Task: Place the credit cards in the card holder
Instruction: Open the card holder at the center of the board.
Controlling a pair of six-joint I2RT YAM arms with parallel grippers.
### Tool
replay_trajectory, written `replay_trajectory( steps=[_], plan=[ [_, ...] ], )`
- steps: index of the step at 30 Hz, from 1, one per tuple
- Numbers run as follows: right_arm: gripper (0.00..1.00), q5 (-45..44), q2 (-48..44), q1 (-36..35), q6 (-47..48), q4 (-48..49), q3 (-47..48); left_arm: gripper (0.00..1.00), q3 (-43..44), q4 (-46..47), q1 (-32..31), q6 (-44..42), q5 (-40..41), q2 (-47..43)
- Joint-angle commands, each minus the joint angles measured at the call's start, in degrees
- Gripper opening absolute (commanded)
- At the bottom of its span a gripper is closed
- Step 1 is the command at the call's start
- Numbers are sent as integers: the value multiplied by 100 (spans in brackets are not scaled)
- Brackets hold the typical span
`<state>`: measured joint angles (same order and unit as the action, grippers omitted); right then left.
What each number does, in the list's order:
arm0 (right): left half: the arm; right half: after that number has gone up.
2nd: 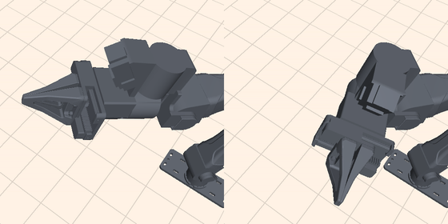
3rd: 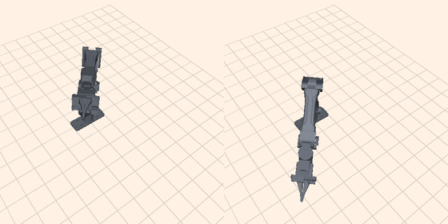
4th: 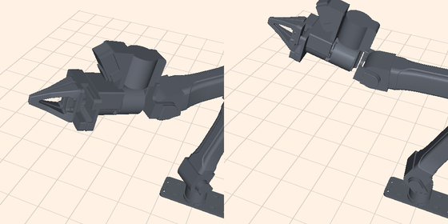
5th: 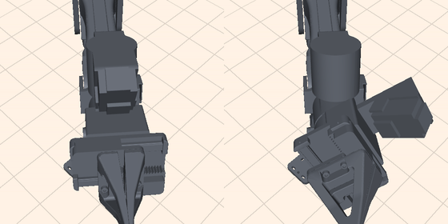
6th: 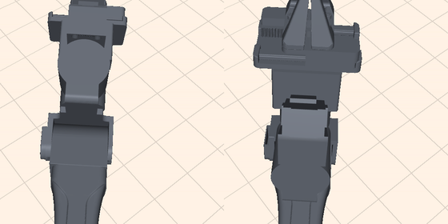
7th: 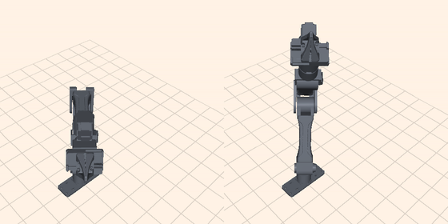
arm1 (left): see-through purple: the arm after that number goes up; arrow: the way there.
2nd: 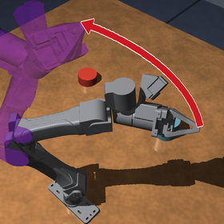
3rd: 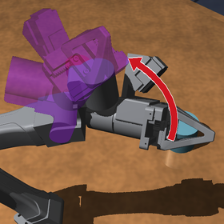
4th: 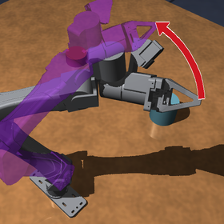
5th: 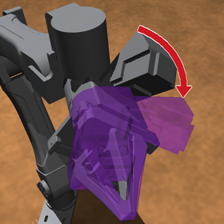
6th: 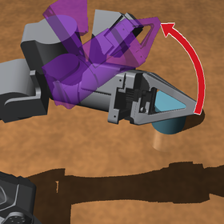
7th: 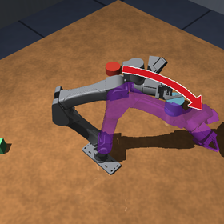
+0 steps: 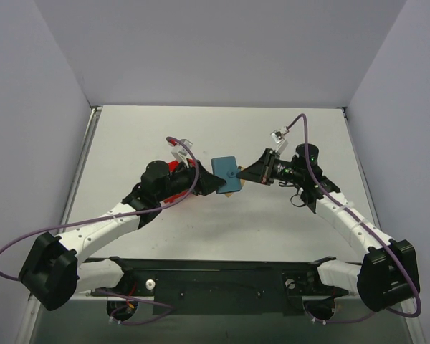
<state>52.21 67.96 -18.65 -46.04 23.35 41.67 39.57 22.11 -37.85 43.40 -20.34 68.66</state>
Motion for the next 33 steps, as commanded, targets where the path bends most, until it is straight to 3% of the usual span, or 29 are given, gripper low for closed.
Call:
replay_trajectory(
  steps=[1, 3, 6, 7, 8, 11, 13, 17, 23, 28, 33],
  plan=[
    [0, 255, -91, -51, 25, 398, -10, 61, 139, 347, -39, 20, 30, -28],
    [0, 246, -47, -59, 43, 389, -10, 51, 130, 364, -48, 29, 30, -55],
    [3, 159, -38, -59, 113, 276, -1, 22, 130, 356, -39, 28, 30, -81],
    [13, 80, -64, -59, 200, 214, 16, 7, 130, 338, -47, 20, 39, -90],
    [20, 27, -90, -59, 253, 31, 34, 2, 138, 277, -56, -6, 56, -90],
    [39, -472, -361, -86, 709, -619, 122, 0, 191, -83, -109, -199, 414, -160],
    [43, -876, -537, -173, 1070, -1145, 218, 0, 279, -513, -214, -489, 844, -230],
    [45, -1677, -714, -471, 1536, -1894, 490, 0, 481, -1226, -565, -920, 1723, -301],
    [45, -2293, -504, -1113, 1607, -2036, 719, 0, 771, -1701, -1083, -1289, 2674, -231],
    [44, -2961, -153, -1439, 1564, -2116, 834, 0, 991, -1894, -1366, -1395, 3009, -108],
    [43, -3050, -55, -1510, 1440, -1949, 781, 0, 1035, -1912, -1497, -1387, 3053, -46]
  ],
)
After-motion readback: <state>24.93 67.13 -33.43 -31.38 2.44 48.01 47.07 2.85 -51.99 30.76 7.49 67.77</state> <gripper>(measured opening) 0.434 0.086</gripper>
